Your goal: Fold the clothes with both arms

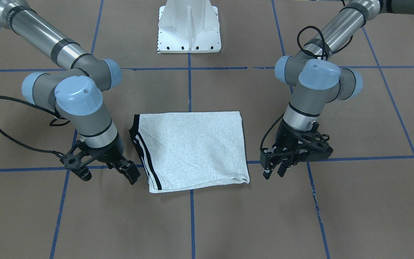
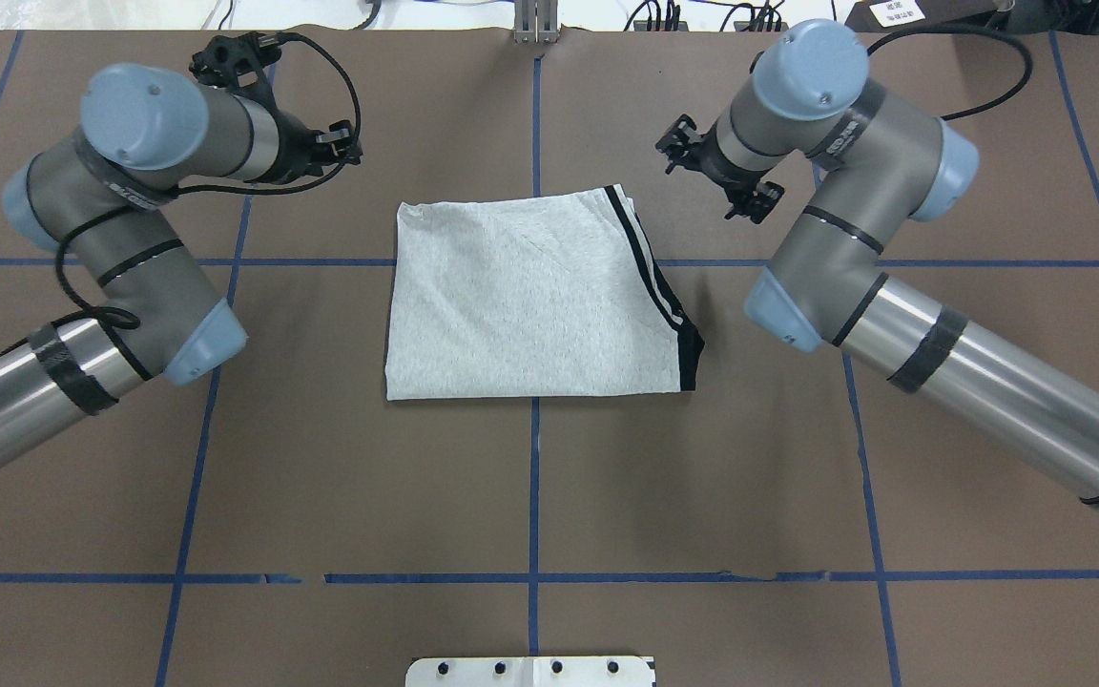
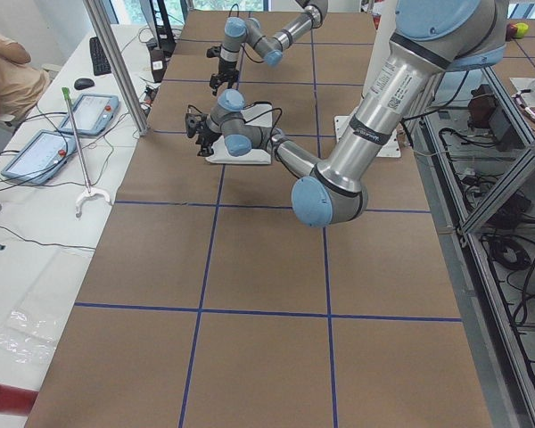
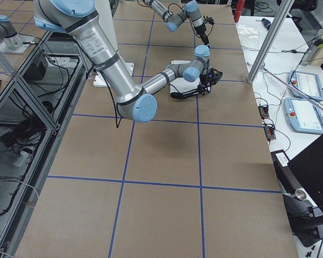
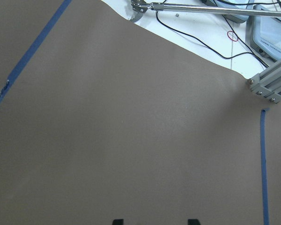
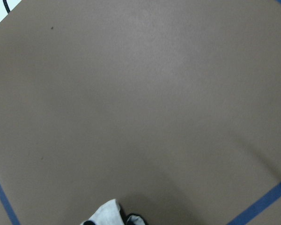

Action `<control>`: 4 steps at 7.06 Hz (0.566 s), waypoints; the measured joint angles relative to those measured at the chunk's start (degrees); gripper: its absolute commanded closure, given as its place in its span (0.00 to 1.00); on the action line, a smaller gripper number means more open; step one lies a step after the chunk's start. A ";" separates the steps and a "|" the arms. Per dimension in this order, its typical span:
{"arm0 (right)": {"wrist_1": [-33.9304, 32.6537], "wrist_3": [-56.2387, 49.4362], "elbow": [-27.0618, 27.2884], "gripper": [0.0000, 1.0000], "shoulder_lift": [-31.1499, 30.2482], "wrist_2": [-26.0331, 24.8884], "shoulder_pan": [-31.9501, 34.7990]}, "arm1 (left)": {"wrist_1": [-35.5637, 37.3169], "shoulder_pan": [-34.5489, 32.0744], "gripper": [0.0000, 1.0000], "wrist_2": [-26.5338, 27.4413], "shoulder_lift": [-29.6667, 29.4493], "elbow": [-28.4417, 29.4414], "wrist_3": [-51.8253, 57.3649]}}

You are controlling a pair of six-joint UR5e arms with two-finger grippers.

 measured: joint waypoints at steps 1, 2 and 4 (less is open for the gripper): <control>-0.05 -8.11 2.10 0.00 -3.92 3.97 3.07 | 0.05 -2.67 0.46 -4.34 3.53 -2.53 8.94; -0.28 -18.04 4.55 0.00 -8.50 8.15 6.75 | 0.24 -6.40 0.46 -9.60 6.52 -4.42 17.71; -0.73 -38.42 5.72 0.00 -15.31 16.24 15.47 | 0.88 -14.72 0.47 -18.74 11.56 -5.48 34.83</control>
